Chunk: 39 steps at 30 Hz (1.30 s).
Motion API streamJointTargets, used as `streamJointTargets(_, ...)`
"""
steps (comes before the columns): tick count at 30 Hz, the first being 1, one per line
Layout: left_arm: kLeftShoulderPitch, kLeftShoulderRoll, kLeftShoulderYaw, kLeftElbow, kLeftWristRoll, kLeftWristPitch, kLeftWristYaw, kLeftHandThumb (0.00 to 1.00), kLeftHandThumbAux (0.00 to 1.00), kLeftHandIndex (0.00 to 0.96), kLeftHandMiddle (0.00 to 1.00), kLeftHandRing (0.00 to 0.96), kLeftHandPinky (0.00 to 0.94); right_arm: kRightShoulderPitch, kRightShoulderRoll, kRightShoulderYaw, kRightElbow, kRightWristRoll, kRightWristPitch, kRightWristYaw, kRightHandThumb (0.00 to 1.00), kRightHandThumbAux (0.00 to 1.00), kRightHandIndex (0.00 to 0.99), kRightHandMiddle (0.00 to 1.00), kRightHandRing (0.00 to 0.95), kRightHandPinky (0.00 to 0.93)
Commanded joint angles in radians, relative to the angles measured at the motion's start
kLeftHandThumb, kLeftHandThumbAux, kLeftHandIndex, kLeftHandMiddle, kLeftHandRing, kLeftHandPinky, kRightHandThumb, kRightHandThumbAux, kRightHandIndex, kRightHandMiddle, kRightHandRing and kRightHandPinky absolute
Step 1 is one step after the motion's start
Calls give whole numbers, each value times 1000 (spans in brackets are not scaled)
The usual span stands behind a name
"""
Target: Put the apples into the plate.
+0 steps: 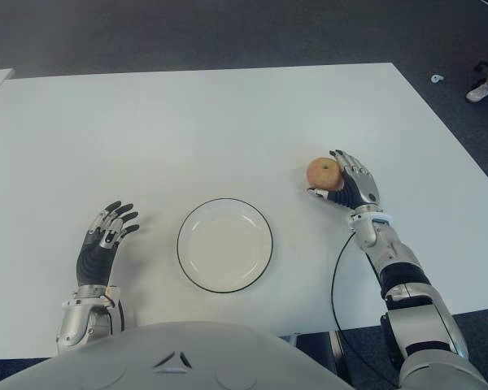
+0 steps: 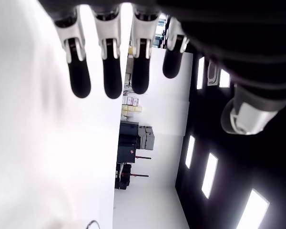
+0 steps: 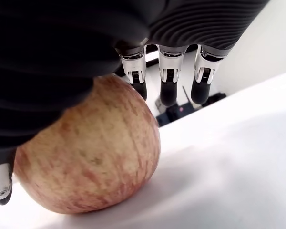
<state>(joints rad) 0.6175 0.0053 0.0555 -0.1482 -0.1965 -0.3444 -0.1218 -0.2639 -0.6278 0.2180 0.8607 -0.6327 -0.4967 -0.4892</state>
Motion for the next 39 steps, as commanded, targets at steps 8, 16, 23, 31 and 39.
streamJointTargets(8, 18, 3, -8, -17, 9, 6, -14, 230, 483, 191, 237, 272, 308, 80, 10, 61, -42, -26, -19, -25, 396, 486, 34, 98, 106, 152)
streamJointTargets(16, 25, 1, -7, -25, -15, 12, -28, 231, 471, 192, 235, 265, 293, 97, 4, 57, -70, -17, -10, -26, 385, 497, 53, 144, 152, 191)
streamJointTargets(23, 27, -1, -4, -20, -26, 0, -40, 232, 465, 193, 231, 259, 287, 97, 3, 56, -56, -31, -35, -100, 414, 523, 363, 455, 449, 432)
streamJointTargets(31, 24, -3, -2, -16, -37, 1, -50, 235, 459, 194, 232, 259, 289, 53, 10, 75, -19, -80, -46, -225, 375, 693, 646, 756, 756, 766)
streamJointTargets(39, 28, -7, 1, -18, -49, 6, -52, 233, 454, 193, 227, 255, 285, 44, 3, 90, -30, -103, -25, -238, 318, 817, 767, 850, 834, 840)
